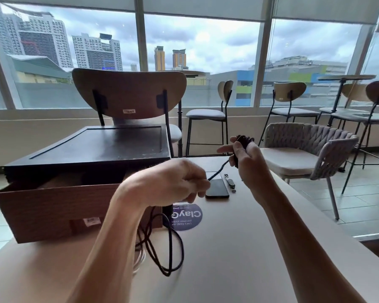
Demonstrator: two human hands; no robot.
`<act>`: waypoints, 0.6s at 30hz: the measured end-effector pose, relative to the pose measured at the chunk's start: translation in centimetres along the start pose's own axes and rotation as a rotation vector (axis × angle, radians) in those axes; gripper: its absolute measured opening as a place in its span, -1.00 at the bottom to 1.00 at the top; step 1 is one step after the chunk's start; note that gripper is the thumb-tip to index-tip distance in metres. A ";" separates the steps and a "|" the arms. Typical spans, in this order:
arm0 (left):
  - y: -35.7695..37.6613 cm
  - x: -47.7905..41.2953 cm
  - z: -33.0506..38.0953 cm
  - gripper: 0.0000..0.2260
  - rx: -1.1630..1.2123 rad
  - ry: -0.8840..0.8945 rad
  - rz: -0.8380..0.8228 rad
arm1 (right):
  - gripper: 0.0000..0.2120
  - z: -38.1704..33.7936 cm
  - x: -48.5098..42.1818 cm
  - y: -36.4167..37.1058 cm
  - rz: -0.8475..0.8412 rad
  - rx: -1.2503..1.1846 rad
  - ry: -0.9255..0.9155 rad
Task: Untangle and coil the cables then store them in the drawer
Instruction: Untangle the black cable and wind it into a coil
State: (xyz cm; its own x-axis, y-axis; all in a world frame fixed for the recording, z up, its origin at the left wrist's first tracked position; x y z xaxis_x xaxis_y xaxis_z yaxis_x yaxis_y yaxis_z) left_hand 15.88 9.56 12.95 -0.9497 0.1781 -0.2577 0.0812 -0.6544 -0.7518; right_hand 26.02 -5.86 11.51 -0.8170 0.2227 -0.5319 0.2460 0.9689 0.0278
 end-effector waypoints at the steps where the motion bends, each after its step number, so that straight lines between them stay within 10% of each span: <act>1: -0.7 0.2 0.6 -0.75 0.041 0.050 0.034 | -0.86 0.2 0.3 0.3 -0.017 0.046 -0.030; 10: -3.1 0.8 1.9 -0.86 0.171 0.194 0.166 | -0.77 2.4 1.8 1.7 -0.230 -0.101 0.403; 18: 0.3 -0.2 -3.3 -0.78 -0.338 -0.143 -0.035 | -0.67 2.7 1.5 1.8 -0.152 -0.769 0.879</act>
State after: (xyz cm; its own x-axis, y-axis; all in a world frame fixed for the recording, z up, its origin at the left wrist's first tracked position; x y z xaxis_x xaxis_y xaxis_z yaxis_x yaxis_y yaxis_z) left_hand 17.04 11.78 10.79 -0.9845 0.0760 -0.1582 0.1202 -0.3653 -0.9231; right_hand 26.67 -4.05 8.51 -0.9635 -0.1941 0.1842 -0.0185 0.7350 0.6778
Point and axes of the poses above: each hand's wrist, its own x-axis away from the middle knuckle, its own y-axis out of the palm, z = x × y, the point moved 6 cm from there along -x, towards the middle knuckle, and after that the axes turned 15 degrees about z, right-handed, at the moved point
